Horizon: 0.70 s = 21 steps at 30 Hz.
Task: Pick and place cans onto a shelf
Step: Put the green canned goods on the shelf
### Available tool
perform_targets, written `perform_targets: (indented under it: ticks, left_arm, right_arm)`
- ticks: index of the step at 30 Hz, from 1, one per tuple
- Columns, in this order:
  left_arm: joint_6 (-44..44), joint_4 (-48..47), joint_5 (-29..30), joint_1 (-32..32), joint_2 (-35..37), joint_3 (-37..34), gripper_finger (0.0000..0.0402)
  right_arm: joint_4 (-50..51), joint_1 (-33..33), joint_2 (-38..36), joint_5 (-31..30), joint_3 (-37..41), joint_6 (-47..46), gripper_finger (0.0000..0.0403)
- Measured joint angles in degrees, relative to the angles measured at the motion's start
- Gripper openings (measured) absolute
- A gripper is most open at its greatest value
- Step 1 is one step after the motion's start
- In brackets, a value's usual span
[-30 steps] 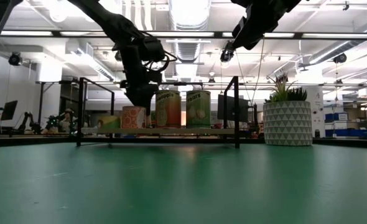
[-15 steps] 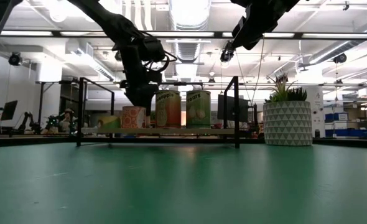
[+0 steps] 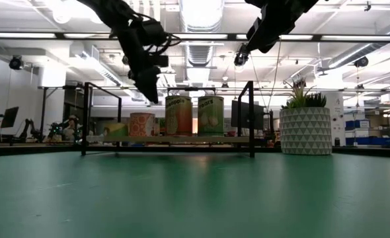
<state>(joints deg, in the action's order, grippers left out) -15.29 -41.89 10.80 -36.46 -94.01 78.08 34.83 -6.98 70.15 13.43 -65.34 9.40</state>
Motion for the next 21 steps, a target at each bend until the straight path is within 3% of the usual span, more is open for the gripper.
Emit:
perform_targets:
  ticks: [4, 9, 11, 17, 21]
  left_arm:
    - [-2.08, 3.54, -7.33, -1.72, 0.12, -1.98, 0.0204]
    - [-3.30, 6.97, -7.71, -3.51, -1.37, -5.60, 0.0058]
    - [-2.73, 7.70, -7.72, -3.85, -1.68, -6.47, 0.0016]
    - [-2.78, 10.37, -5.97, -3.96, -1.69, -8.36, 0.0024]
    - [-2.26, 10.69, -5.90, -4.00, -1.69, -9.10, 0.0007]
  right_arm:
    - [-0.82, 0.00, 0.02, 0.00, 0.25, 0.14, 0.0018]
    - [-1.30, 0.00, 0.02, 0.00, 1.32, 0.10, 0.0018]
    - [-1.26, 0.00, 0.02, 0.00, 1.82, -0.20, 0.0018]
    - [-1.36, 0.00, 0.02, 0.00, 2.34, -0.52, 0.0018]
    - [-1.48, 0.00, 0.02, 0.00, 2.38, -0.52, 0.0018]
